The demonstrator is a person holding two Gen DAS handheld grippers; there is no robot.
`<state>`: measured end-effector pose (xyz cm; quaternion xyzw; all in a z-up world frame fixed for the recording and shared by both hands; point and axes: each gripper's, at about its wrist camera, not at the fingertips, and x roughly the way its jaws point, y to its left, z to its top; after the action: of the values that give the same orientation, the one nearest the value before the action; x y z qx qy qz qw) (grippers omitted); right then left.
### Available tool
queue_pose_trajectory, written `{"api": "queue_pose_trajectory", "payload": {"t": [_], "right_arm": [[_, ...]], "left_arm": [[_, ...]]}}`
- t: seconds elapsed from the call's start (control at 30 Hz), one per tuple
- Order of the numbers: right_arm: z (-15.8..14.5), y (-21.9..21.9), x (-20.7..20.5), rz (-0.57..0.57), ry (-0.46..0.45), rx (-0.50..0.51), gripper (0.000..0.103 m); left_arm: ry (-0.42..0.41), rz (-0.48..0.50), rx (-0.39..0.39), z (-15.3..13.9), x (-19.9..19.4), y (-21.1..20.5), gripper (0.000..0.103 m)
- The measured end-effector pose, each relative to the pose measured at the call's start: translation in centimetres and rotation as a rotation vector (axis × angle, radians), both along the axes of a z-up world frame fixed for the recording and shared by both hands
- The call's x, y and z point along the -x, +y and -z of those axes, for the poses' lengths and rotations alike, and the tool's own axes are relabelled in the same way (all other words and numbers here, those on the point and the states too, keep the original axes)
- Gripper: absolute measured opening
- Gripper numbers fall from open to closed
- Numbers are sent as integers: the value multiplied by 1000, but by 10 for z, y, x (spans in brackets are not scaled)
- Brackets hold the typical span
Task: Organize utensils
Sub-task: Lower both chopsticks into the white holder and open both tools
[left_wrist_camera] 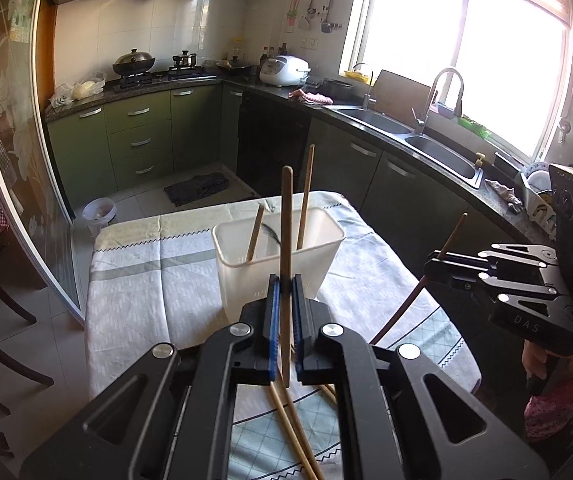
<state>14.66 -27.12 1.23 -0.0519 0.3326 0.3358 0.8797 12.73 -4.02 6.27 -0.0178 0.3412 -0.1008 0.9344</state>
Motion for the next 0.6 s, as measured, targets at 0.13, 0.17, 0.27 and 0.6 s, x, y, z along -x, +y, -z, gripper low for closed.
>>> {"api": "queue_pose_trajectory", "payload": {"t": [0.13,0.17,0.27,0.6], "right_arm": [[-32,-6,-1,-1,-40,-24,7],[-40,-6,-1,0,-52,-26,7],[-64,-9,-3,4,-85,-40,7],[-132,-12,-42,56,-170,-151,7]], "left_arm": [[-66,18,1,-37,-8,-12,6],[-80,20,3,-46,-10,-15,6],[-135,12,-6,-73,-19,-22,6],[-226,-95,-82,-105,-62,-30,6]]}}
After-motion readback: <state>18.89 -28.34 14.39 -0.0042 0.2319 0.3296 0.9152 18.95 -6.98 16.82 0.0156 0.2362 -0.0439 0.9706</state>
